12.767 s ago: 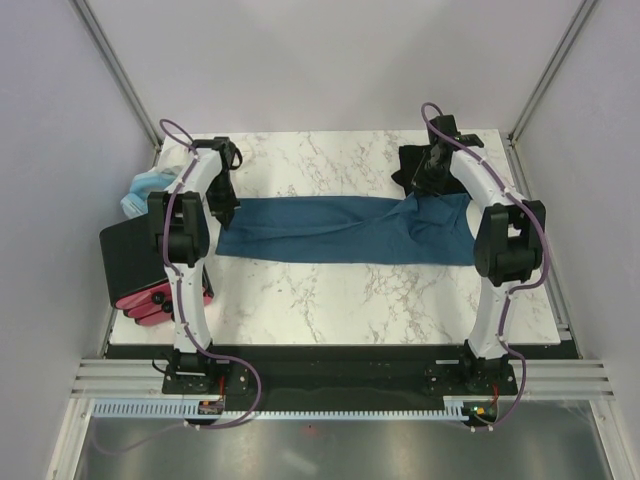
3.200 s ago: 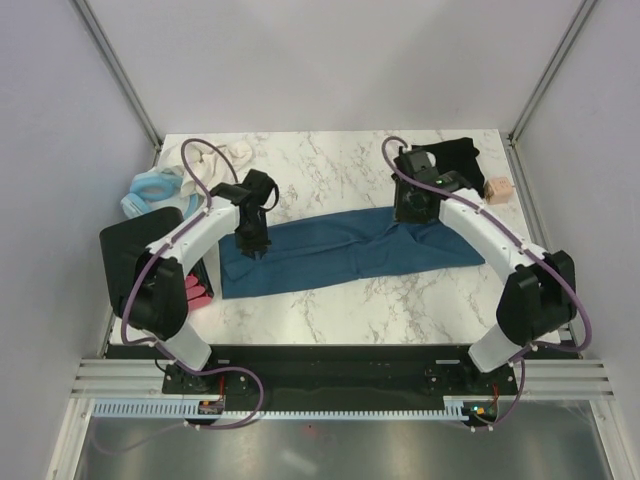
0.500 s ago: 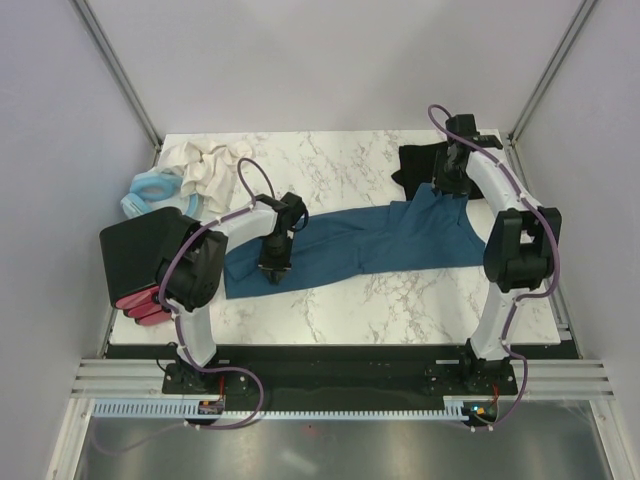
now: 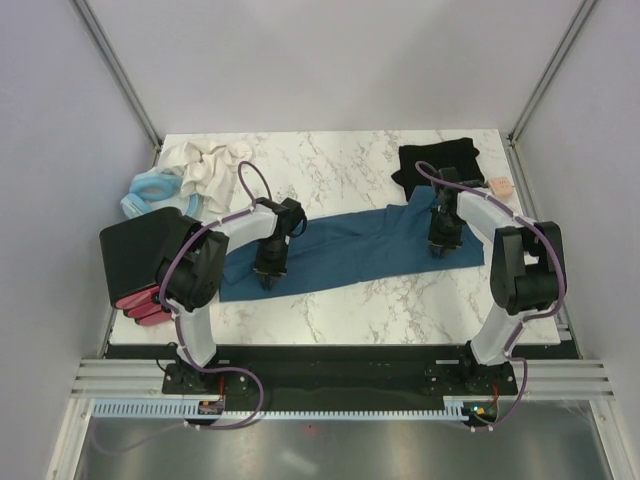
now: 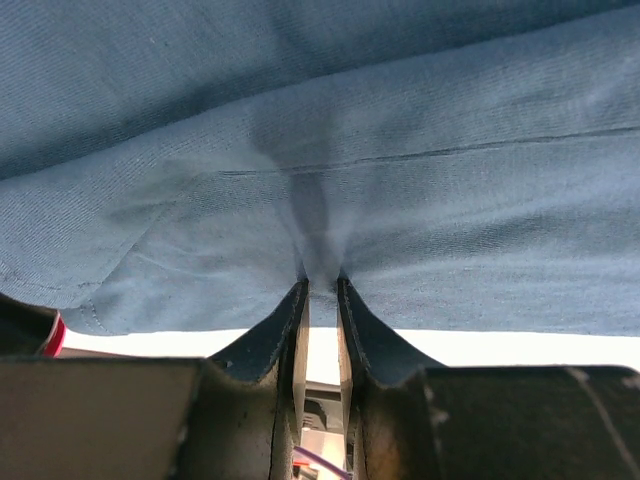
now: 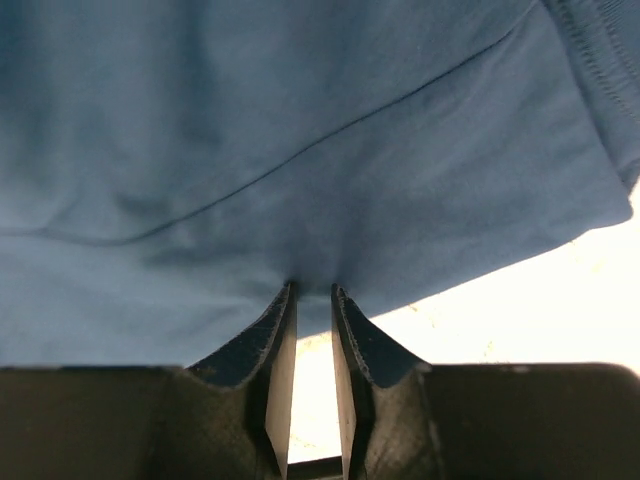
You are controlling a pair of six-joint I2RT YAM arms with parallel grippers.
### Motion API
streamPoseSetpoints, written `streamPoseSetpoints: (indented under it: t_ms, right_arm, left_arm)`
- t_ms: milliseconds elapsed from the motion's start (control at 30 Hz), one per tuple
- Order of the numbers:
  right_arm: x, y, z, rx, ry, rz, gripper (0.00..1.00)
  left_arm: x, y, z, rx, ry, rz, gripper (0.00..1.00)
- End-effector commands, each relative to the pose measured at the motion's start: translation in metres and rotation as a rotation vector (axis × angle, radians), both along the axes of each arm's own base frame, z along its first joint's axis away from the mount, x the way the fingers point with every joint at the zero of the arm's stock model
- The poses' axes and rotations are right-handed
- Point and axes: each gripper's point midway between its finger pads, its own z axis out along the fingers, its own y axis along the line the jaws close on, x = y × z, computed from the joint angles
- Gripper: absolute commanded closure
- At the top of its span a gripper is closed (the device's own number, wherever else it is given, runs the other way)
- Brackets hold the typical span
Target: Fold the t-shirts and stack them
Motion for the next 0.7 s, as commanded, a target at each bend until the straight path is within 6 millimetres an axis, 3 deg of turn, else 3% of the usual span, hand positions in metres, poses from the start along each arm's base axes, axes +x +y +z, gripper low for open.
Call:
streamPoseSetpoints:
  t_ms: [0, 200, 667]
  right_arm:
    - [0.006, -0.004, -0.007, -0.037, 0.012, -0.045, 0.74]
    - [-0.002, -0.021, -0.016, -0.149, 0.118, -0.128, 0.73]
    - [-0.035, -0.037, -0.008, -0.192, 0.148, -0.290, 0.69]
  left_arm:
    - [-0.004, 0.014, 0.003, 0.071, -0.004, 0.013, 0.76]
    - [-0.003, 0.023, 0.007, 0.103, 0.004, 0.015, 0.75]
    - [-0.019, 0.037, 0.012, 0.079, 0.037, 0.027, 0.75]
